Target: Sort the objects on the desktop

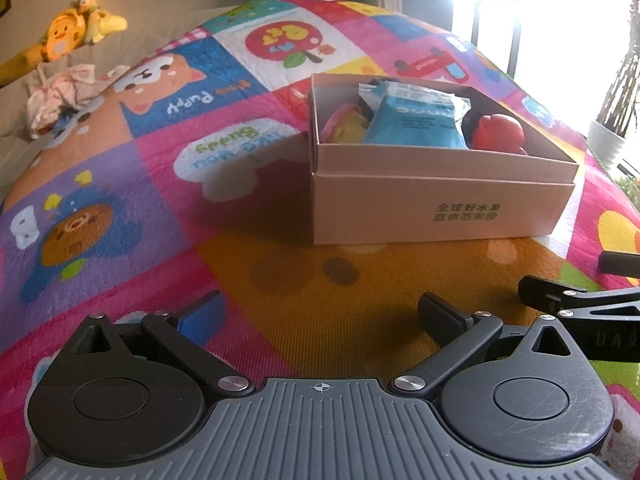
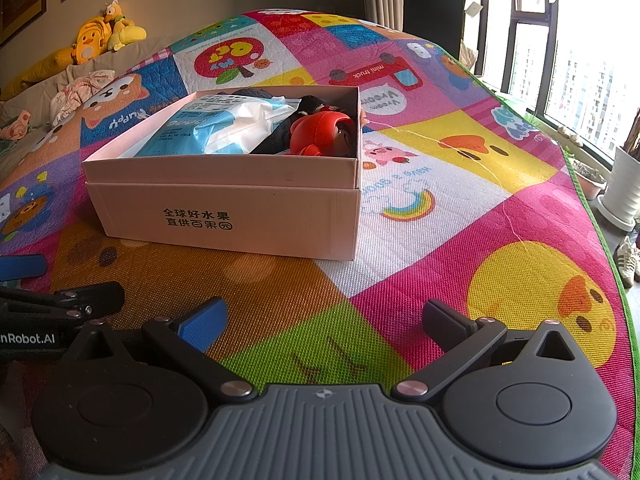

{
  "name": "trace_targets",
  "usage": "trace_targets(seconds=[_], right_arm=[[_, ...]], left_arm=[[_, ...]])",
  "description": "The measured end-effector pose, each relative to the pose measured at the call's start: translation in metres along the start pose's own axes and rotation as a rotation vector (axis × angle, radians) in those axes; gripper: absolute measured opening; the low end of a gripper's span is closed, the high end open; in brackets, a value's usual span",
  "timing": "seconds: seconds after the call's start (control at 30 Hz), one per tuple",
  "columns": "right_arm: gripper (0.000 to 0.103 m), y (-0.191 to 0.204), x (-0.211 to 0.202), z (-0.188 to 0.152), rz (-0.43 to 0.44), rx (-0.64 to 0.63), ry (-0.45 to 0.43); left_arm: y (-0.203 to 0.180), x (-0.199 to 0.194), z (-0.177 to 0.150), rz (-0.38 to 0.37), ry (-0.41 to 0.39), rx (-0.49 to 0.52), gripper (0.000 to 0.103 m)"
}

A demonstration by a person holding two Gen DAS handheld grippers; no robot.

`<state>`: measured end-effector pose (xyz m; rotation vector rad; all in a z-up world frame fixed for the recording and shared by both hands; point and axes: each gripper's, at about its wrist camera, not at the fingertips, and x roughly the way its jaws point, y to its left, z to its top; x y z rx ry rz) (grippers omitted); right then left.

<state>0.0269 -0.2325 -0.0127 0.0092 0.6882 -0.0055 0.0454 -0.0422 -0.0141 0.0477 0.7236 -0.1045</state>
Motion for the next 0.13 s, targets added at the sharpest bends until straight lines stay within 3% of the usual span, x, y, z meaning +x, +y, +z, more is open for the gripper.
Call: trace_targets(seconds=[0.13], right_arm=[[0.103, 0.0002, 0.0, 0.0, 0.0, 0.0, 0.0]], left_arm=[[-0.0019, -0.0008, -0.0018, 0.009, -0.007, 0.007, 0.103]])
